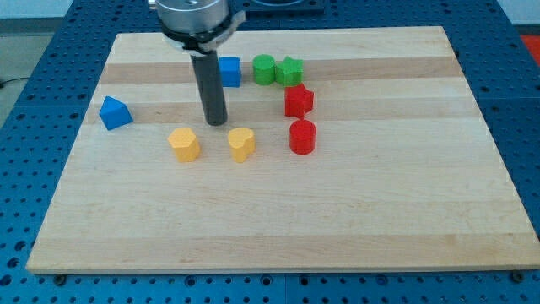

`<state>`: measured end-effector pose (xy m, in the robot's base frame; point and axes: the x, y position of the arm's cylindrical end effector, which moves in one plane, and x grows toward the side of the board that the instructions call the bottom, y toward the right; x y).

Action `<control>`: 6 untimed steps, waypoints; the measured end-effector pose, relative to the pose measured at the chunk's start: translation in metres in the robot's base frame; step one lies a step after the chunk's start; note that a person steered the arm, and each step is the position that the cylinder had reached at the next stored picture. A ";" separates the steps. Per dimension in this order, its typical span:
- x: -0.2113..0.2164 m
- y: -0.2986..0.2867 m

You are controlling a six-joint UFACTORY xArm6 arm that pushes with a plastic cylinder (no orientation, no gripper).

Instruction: Slide the blue triangle to the top of yellow hexagon

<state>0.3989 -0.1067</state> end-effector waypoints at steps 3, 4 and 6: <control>0.056 -0.167; 0.053 -0.198; 0.010 -0.195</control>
<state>0.4089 -0.3016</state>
